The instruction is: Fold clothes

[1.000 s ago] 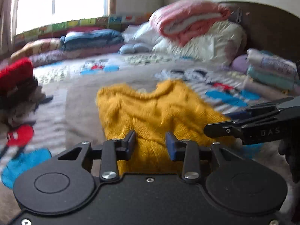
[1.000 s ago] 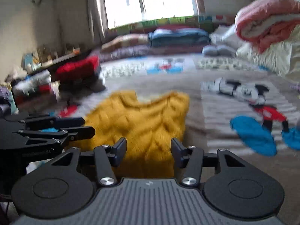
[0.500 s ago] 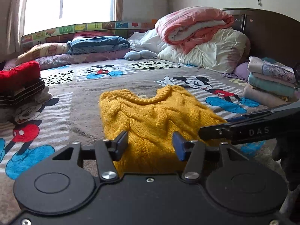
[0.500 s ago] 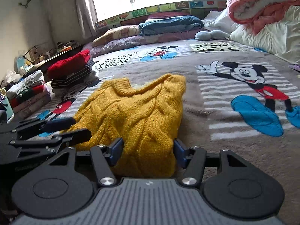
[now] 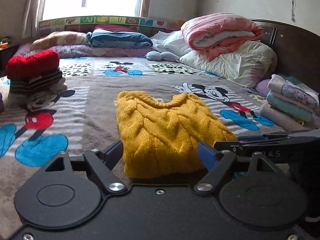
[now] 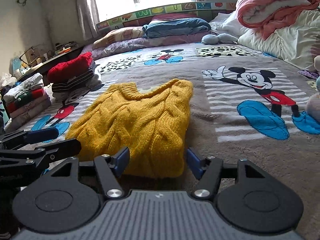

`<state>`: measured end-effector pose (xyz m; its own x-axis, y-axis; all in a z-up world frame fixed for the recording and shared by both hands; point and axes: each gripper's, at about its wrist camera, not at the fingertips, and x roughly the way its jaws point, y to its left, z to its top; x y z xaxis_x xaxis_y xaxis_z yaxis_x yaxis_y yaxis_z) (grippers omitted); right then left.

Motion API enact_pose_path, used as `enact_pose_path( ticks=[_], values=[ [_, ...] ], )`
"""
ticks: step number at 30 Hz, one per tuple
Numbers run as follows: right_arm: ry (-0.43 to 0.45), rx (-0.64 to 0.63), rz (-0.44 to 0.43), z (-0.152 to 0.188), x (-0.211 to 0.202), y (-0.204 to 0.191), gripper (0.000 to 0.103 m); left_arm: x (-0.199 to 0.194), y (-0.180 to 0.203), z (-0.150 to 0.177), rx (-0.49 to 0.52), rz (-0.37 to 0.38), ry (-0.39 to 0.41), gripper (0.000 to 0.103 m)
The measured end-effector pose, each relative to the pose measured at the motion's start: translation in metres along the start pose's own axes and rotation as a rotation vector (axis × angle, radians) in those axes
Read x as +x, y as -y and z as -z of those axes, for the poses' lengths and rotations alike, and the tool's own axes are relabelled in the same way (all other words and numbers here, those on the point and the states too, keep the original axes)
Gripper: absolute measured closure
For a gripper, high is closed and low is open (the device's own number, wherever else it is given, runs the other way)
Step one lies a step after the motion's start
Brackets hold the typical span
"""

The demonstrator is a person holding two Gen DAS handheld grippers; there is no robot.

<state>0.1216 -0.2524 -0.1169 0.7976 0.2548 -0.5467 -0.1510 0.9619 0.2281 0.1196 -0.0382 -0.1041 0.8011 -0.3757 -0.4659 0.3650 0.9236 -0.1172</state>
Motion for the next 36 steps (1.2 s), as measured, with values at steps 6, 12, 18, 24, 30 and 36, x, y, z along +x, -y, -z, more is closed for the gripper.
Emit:
enact_pose_path(
  ticks=[6, 12, 18, 24, 30, 36],
  values=[
    [0.001, 0.005, 0.004, 0.002, -0.005, -0.002, 0.034, -0.005, -0.001, 0.001, -0.049, -0.012, -0.037, 0.017],
    [0.000, 0.026, -0.006, 0.005, -0.010, -0.002, 0.030, -0.001, -0.007, 0.004, -0.126, -0.047, -0.149, 0.014],
    [-0.010, 0.091, -0.042, 0.016, -0.018, 0.005, 0.021, 0.004, -0.007, 0.010, -0.149, -0.093, -0.265, 0.014],
    [-0.041, 0.170, -0.056, 0.033, -0.023, 0.013, 0.016, 0.003, -0.001, 0.013, -0.135, -0.097, -0.307, 0.013],
    [-0.064, 0.232, -0.061, 0.048, -0.025, 0.020, 0.014, 0.003, 0.003, 0.014, -0.116, -0.077, -0.323, 0.013],
    [-0.057, 0.262, -0.070, 0.053, -0.026, 0.024, 0.014, 0.003, 0.000, 0.014, -0.126, -0.072, -0.323, 0.013]
  ],
)
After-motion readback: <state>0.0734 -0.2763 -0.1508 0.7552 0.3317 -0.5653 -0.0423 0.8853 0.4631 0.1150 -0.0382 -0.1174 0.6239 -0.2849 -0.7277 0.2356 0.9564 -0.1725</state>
